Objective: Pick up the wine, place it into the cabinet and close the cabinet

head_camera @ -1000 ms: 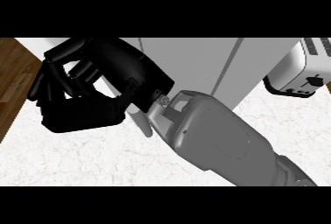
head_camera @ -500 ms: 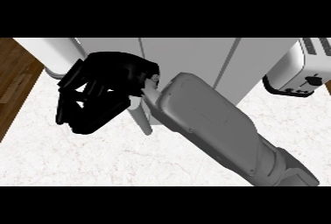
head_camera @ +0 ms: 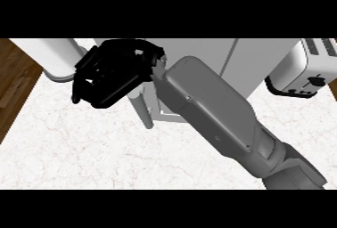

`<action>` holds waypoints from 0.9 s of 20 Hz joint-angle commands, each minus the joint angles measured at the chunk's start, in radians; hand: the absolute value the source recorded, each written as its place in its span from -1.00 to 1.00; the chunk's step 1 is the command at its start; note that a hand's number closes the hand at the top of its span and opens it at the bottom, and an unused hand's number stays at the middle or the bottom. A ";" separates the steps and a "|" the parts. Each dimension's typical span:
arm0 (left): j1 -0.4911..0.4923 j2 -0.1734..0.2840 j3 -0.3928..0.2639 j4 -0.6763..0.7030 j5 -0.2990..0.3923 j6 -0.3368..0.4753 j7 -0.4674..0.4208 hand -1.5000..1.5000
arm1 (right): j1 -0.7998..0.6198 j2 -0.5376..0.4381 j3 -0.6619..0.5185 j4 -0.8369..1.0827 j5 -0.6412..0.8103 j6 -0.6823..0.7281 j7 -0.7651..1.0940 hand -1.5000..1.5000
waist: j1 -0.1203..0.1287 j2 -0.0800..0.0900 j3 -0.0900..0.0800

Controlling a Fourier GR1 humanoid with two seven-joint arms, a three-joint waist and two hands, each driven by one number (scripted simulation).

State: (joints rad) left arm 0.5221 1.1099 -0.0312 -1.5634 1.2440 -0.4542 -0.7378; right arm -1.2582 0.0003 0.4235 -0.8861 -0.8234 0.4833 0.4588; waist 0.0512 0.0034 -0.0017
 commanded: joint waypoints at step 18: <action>-0.029 -0.053 0.082 -0.013 -0.031 -0.053 0.077 -1.00 | -0.020 -0.166 -0.133 0.235 0.114 -0.049 -0.286 1.00 | -0.015 0.012 0.002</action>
State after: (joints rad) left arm 0.4934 1.0587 0.0504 -1.5524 1.2171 -0.4794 -0.6515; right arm -1.2785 -0.0046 0.3988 -0.7502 -0.7485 0.5529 0.2503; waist 0.0648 -0.0214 -0.0278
